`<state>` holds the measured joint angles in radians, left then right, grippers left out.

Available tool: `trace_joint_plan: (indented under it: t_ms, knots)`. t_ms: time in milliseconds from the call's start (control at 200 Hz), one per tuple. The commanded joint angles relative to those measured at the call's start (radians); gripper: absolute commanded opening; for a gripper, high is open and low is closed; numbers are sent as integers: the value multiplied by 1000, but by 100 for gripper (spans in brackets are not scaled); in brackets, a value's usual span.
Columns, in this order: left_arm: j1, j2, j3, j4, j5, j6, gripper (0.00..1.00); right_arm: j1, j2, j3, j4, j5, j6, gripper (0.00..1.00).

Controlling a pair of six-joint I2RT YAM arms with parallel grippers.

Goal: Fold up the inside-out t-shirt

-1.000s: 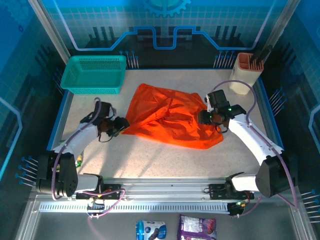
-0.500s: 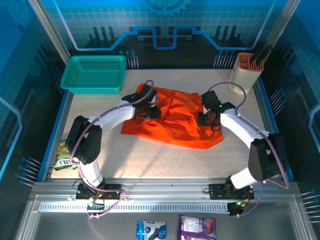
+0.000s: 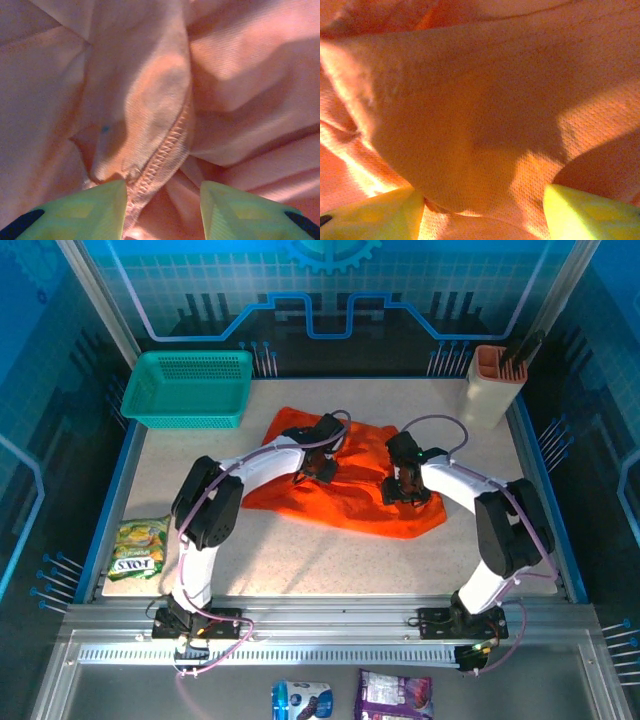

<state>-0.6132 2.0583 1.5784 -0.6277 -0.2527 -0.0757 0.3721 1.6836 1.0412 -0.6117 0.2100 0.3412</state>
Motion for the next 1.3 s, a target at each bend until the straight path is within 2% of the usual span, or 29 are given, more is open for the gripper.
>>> trace_joint_plan:
  t_ms: [0, 285, 360, 475, 525, 625, 740, 825, 921, 1001, 1061, 1161, 1291]
  knots:
    - [-3, 35, 47, -35, -74, 84, 45, 0, 24, -4, 7, 34, -2, 59]
    - [23, 83, 77, -48, -38, 142, 51, -57, 3, -13, 23, 30, -26, 27]
    - [29, 91, 92, -57, -11, 152, 55, -71, -2, -10, 21, 29, -32, 20]
    - [42, 103, 114, -75, 28, 167, 55, -93, -19, -3, 17, 32, -43, 10]
    - [44, 105, 120, -78, 16, 173, 50, -105, -32, -2, 14, 33, -49, 6]
    - [51, 90, 119, -73, 1, 177, 33, -127, -64, 8, 5, 38, -60, 0]
    - [69, 47, 116, -58, -6, 161, 14, -158, -106, 27, -6, 42, -75, 0]
    - [100, 13, 119, -52, 45, 133, 8, -187, -129, 58, -21, 41, -90, 0]
    - [144, -19, 123, -42, 177, 81, 4, -203, -155, 95, -34, 33, -106, 0]
    - [166, -39, 123, -27, 300, 45, 8, -205, -172, 115, -35, 15, -111, 0]
    - [165, -43, 123, -11, 377, 34, 22, -202, -178, 127, -37, -9, -107, 0]
    - [153, -15, 145, -9, 427, 21, 42, -193, -182, 132, -41, -21, -98, 0]
    - [136, 45, 183, -18, 436, 21, 51, -184, -180, 132, -45, -24, -92, 0]
